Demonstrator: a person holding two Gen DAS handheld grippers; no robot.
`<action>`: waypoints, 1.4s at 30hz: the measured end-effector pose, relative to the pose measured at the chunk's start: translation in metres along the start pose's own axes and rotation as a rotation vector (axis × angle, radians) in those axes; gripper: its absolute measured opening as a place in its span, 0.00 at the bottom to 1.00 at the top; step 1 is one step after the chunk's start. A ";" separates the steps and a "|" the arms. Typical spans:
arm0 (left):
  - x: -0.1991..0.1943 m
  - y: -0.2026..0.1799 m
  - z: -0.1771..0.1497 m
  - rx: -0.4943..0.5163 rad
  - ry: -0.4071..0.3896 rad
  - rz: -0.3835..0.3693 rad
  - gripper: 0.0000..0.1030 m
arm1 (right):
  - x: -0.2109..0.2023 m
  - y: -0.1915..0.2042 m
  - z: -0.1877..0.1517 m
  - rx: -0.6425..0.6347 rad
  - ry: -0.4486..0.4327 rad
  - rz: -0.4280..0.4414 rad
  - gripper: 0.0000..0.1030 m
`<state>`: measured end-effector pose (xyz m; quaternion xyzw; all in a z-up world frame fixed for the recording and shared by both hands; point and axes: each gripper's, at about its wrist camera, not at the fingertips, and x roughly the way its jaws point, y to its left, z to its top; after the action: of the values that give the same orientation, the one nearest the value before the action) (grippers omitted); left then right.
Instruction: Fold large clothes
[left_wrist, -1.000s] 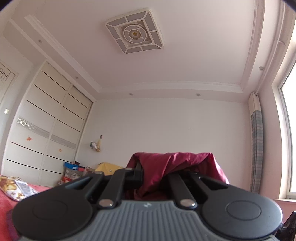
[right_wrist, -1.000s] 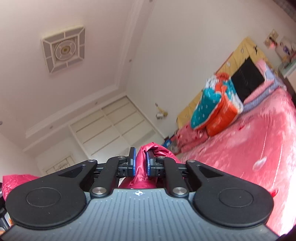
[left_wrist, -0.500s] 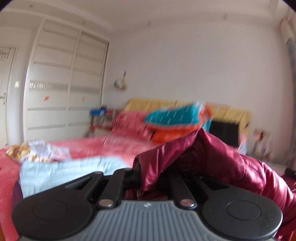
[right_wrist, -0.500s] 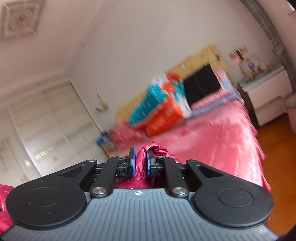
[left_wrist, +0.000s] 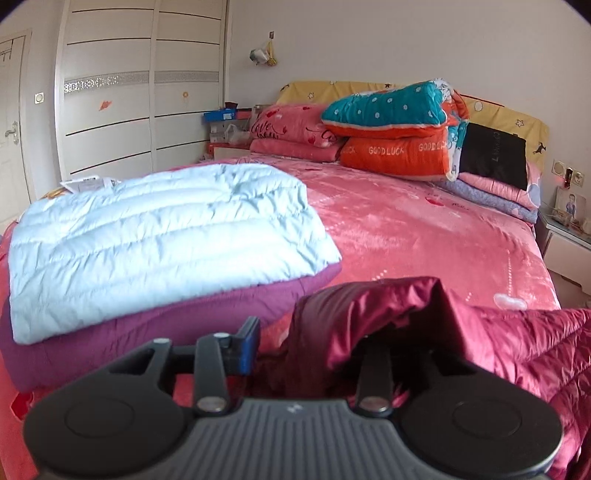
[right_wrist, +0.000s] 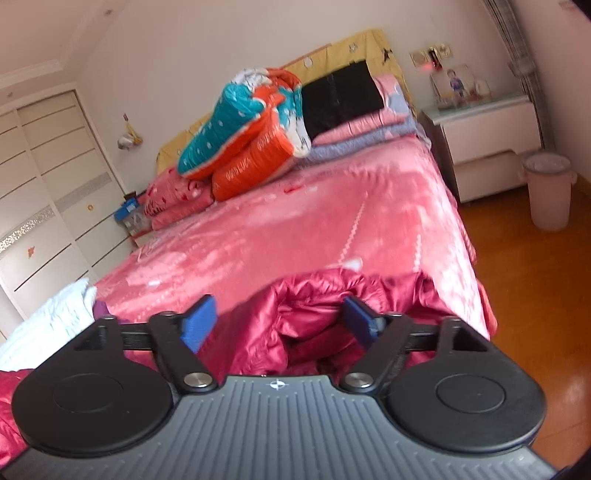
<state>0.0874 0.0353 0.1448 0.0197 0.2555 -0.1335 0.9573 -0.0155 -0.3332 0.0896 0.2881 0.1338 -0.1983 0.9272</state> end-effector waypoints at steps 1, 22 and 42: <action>-0.004 0.002 -0.004 0.007 0.005 0.002 0.41 | 0.003 -0.003 -0.004 0.011 0.016 0.011 0.98; 0.079 -0.137 0.080 0.164 -0.066 -0.028 0.45 | 0.009 -0.035 0.004 0.445 0.139 0.503 1.00; 0.150 -0.172 0.072 0.477 -0.023 0.128 0.77 | 0.025 -0.036 -0.003 0.107 0.056 0.119 1.00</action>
<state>0.2011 -0.1753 0.1387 0.2597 0.2040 -0.1296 0.9349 -0.0102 -0.3658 0.0608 0.3502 0.1313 -0.1416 0.9166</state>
